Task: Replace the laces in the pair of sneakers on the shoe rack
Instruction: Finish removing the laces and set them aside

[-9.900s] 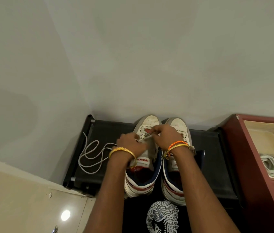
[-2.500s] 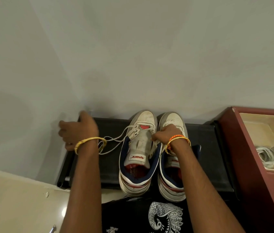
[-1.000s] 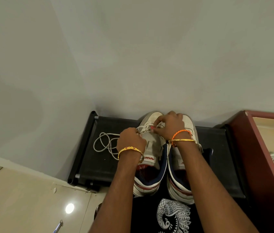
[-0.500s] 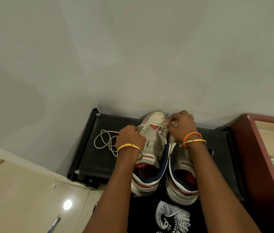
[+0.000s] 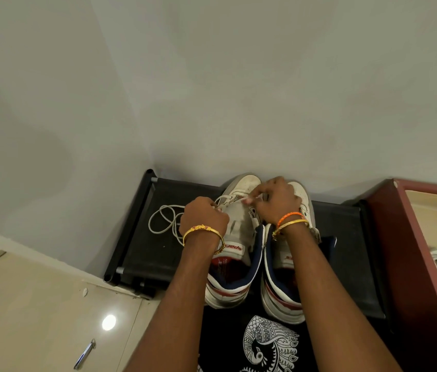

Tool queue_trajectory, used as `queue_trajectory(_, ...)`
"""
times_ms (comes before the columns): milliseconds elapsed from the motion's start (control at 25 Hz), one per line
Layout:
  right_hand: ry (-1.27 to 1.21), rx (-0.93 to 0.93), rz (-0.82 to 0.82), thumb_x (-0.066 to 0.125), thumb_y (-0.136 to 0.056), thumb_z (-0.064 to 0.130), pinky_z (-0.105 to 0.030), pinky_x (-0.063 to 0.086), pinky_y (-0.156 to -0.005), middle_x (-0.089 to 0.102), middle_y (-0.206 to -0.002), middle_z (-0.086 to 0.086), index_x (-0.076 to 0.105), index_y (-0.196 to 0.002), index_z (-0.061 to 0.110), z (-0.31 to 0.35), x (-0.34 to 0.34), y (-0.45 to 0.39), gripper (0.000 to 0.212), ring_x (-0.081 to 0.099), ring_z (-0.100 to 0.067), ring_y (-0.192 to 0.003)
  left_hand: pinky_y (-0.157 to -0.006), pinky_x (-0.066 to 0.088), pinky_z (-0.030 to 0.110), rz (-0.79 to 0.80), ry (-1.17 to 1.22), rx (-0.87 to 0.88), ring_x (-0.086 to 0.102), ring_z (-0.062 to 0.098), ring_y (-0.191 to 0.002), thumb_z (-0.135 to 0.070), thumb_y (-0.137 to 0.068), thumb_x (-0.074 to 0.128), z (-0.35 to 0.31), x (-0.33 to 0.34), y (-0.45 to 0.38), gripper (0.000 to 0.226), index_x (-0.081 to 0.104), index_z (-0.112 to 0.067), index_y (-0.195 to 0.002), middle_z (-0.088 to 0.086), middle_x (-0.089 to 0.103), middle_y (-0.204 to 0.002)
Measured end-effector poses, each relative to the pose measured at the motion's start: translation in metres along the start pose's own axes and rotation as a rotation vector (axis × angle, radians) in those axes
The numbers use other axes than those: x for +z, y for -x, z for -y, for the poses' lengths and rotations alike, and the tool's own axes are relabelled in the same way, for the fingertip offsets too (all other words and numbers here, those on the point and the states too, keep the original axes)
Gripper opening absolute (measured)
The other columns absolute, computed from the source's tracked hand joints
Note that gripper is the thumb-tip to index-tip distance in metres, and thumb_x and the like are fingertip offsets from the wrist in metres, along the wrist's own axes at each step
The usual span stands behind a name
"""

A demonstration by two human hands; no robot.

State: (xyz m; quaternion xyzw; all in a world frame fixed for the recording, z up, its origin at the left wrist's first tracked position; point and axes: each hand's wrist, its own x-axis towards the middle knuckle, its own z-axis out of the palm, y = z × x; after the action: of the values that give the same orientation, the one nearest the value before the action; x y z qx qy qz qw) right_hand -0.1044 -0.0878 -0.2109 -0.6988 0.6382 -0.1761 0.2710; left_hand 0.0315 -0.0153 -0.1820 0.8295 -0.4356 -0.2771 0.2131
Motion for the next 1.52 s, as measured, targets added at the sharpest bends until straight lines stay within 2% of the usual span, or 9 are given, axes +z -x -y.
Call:
queue_trajectory(200,-0.785,0.426,-0.440,0.062,-0.085,0.008,-0.018,0.048,-0.057,0.066,-0.089,-0.009,0.066,-0.083,0.012,-0.021,-0.035,0.006,0.006,0.064,-0.025,-0.089,-0.080,0.049,0.033,0.009,0.018,-0.033,0.061,0.023,-0.096,-0.020,-0.089,0.059,0.000,-0.002,0.000,0.024,0.065,-0.011,-0.111,0.009,0.067,-0.105)
queue_trajectory(360,-1.373,0.578,-0.352,0.048,-0.091,0.004,-0.027,0.050,-0.057,0.067,-0.082,-0.010,0.055,-0.091,0.008,-0.003,-0.032,0.000,0.008,0.066,-0.020,-0.072,-0.079,0.048,0.034,0.017,0.021,-0.035,0.061,0.024,-0.097,-0.020,-0.089,0.059,-0.001,-0.002,0.001,0.024,0.064,-0.012,-0.111,0.009,0.066,-0.106)
queue_trajectory(600,0.046,-0.007,0.211,0.065,-0.084,0.024,-0.030,0.049,-0.080,0.067,-0.099,-0.008,0.069,-0.097,0.012,0.035,0.004,0.003,0.019,0.061,-0.022,-0.092,-0.075,0.047,0.031,0.026,0.045,-0.004,0.061,0.022,-0.091,-0.020,-0.089,0.058,0.002,-0.003,0.001,0.021,0.065,-0.011,-0.107,0.008,0.067,-0.101)
queue_trajectory(760,0.181,-0.003,0.301,0.069,-0.083,0.022,-0.026,0.046,-0.082,0.067,-0.108,-0.008,0.072,-0.101,0.015,0.037,0.006,0.002,0.020,0.061,-0.024,-0.100,-0.075,0.046,0.030,0.028,0.033,-0.008,0.061,0.022,-0.093,-0.020,-0.089,0.059,0.001,-0.002,0.000,0.022,0.065,-0.011,-0.109,0.008,0.067,-0.103)
queue_trajectory(960,-0.284,0.066,0.075,0.073,-0.079,0.019,-0.022,0.042,-0.060,0.065,-0.072,0.002,0.066,-0.067,0.021,0.016,-0.006,0.006,0.014,0.054,-0.011,-0.065,-0.077,0.049,0.030,-0.012,0.021,-0.031,0.062,0.022,-0.095,-0.021,-0.090,0.059,-0.001,-0.003,0.003,0.025,0.065,-0.012,-0.113,0.008,0.067,-0.107)
queue_trajectory(1200,-1.366,0.443,-0.482,0.059,-0.089,0.007,-0.025,0.049,-0.058,0.054,-0.074,-0.002,0.054,-0.075,0.012,-0.014,-0.039,-0.003,0.016,0.053,-0.012,-0.064,-0.070,0.044,0.025,-0.004,0.021,-0.071,0.061,0.020,-0.094,-0.021,-0.091,0.059,-0.002,-0.004,0.003,0.025,0.062,-0.011,-0.113,0.007,0.065,-0.109)
queue_trajectory(1320,-1.876,0.500,-0.414,0.045,-0.094,0.007,-0.029,0.056,-0.064,0.057,-0.075,-0.005,0.051,-0.082,0.007,-0.015,-0.051,-0.003,0.014,0.062,-0.016,-0.064,-0.070,0.043,0.025,0.004,0.025,-0.069,0.060,0.019,-0.092,-0.020,-0.091,0.058,-0.002,-0.004,0.003,0.024,0.062,-0.011,-0.112,0.007,0.065,-0.108)
queue_trajectory(1400,-1.658,0.494,-0.282,0.043,-0.092,0.012,-0.020,0.044,-0.045,0.050,-0.059,0.000,0.049,-0.075,0.011,0.001,-0.047,0.001,0.018,0.050,-0.010,-0.042,-0.070,0.044,0.025,0.001,0.025,-0.064,0.060,0.019,-0.091,-0.019,-0.091,0.058,-0.002,-0.004,0.003,0.023,0.063,-0.011,-0.112,0.007,0.065,-0.107)
queue_trajectory(1520,-0.659,0.227,-0.071,0.051,-0.091,0.019,-0.018,0.037,-0.048,0.053,-0.070,0.001,0.060,-0.086,0.011,0.023,-0.023,0.003,0.013,0.049,-0.009,-0.054,-0.068,0.044,0.025,-0.005,0.025,-0.051,0.055,0.015,-0.081,-0.019,-0.090,0.057,-0.002,-0.003,0.003,0.022,0.063,-0.011,-0.110,0.007,0.065,-0.104)
